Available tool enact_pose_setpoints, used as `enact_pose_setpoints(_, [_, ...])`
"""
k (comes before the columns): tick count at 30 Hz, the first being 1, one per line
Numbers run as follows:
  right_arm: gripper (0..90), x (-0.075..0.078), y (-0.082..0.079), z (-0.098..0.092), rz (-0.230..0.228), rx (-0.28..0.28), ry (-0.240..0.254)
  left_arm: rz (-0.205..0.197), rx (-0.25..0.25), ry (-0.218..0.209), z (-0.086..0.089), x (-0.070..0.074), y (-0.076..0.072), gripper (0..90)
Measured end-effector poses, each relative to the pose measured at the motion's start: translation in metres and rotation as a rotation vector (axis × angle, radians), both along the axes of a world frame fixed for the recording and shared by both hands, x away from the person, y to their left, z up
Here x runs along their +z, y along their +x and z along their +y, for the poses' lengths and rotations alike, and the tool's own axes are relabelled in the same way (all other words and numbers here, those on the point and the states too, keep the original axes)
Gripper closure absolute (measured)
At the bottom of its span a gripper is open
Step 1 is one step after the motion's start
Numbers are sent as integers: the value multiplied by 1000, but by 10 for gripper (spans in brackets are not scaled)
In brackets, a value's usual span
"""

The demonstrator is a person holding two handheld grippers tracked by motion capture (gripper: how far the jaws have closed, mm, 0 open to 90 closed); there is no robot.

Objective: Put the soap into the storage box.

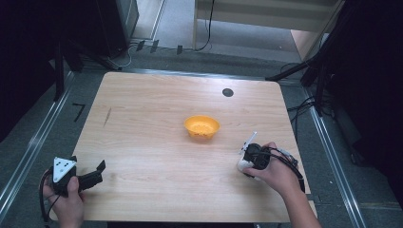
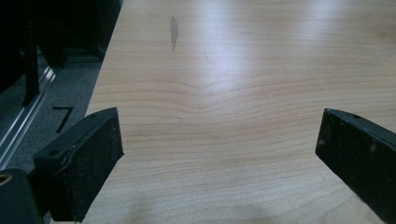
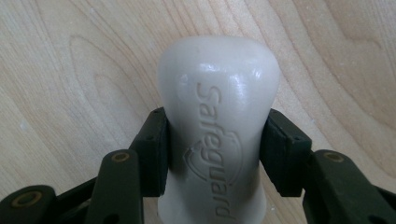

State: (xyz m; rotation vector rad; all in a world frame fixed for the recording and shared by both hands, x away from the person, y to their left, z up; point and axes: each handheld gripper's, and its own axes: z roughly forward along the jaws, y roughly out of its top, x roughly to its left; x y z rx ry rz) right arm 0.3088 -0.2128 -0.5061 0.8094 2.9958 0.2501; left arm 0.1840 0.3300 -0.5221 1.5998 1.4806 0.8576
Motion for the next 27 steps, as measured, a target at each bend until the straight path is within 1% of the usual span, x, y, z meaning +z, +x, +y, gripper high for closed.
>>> enact_pose_setpoints(8, [503,1,2,2,5,9,-13,1,1,-11,1,0,0,12])
enact_pose_setpoints(10, [505,6,5,4,2,17,8,1,0,-9,0,0,0,12])
enact_pose_setpoints(11, [505,6,5,4,2,17,8,2,0,-8,0,0,0,12])
enact_pose_setpoints(12, [506,11,7,5,-11,22,11,1,0,-9,0,0,0,12])
enact_pose_setpoints(17, [508,22,14,9,-15,40,11,1,0,-9,0,0,0,12])
enact_pose_setpoints(20, [509,27,18,12,-23,52,21,1,0,-11,1,0,0,12])
enact_pose_setpoints(22, [509,30,20,15,-26,52,21,2,0,-11,1,0,0,12])
enact_pose_setpoints(27, [509,37,28,20,-31,75,18,1,0,-15,1,0,0,12])
